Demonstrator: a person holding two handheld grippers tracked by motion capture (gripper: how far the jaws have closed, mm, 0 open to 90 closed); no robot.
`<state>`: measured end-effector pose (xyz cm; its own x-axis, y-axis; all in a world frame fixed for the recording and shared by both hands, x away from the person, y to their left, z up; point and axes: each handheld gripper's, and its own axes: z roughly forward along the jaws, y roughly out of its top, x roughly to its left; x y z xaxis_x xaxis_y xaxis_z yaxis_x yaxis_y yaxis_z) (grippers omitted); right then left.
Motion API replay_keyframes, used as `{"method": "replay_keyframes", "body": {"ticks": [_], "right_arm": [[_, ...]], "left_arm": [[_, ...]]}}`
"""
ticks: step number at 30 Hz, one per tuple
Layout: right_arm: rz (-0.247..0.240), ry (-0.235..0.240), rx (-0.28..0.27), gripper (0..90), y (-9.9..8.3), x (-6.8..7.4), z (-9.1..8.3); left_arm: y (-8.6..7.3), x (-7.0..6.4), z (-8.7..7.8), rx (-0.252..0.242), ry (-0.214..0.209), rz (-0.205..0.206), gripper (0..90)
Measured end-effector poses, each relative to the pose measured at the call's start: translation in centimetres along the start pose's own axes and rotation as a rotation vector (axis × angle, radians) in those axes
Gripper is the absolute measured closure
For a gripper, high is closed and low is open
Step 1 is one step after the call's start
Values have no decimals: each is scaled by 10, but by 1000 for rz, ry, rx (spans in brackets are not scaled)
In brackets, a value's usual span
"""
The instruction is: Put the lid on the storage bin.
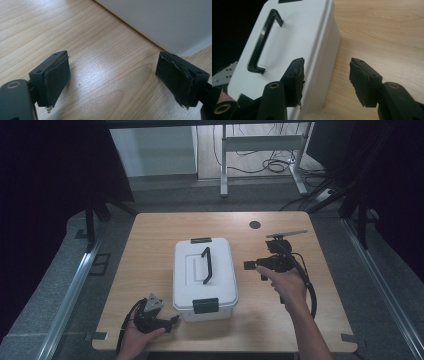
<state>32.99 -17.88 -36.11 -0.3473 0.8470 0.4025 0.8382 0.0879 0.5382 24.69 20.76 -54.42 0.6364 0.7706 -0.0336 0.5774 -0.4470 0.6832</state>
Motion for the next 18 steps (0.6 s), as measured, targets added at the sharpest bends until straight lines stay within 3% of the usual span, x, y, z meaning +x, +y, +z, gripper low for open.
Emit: {"method": "replay_keyframes", "body": {"ticks": [6,11,18], "right_arm": [[1,-1,-27,461,-18,-23,-2],[0,3,-37,461,-31,-33,1],[6,-6,-25,461,-36,-40,6]], "left_arm": [[0,0,0,-1,1,-1,121],[0,0,0,-2,1,-1,121],[0,0,0,-3,1,-2,121]]}}
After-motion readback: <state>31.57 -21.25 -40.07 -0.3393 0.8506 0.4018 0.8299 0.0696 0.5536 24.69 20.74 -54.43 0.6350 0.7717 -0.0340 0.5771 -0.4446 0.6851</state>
